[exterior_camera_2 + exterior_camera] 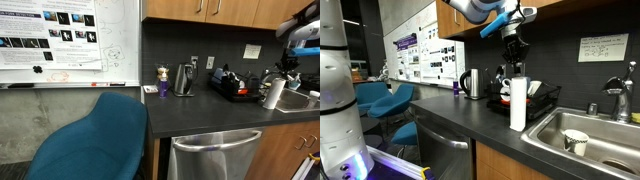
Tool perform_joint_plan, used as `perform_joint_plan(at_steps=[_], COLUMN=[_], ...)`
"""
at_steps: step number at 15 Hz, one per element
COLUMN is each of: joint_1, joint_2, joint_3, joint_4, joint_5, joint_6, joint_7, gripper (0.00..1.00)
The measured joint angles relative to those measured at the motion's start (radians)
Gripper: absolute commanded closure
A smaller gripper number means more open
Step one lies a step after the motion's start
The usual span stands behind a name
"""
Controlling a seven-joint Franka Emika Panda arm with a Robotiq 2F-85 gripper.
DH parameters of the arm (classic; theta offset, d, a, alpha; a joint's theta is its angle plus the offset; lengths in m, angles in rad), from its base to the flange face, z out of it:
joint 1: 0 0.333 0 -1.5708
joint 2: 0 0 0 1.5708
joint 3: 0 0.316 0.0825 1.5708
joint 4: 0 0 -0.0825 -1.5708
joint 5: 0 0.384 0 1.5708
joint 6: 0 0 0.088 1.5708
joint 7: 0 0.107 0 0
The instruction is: Shift the paper towel roll to the left
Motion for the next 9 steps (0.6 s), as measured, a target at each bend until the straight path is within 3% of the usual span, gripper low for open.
perform_joint_plan(at_steps=[3, 9], joint_1=[0.000, 0.000], joint_2=[0.000, 0.000], joint_3=[0.000, 0.000], joint_4=[0.000, 0.000], joint_5=[0.003, 0.003], joint_6=[-0.004, -0.004], joint_7=[0.000, 0.000], gripper=[0.75, 0.74])
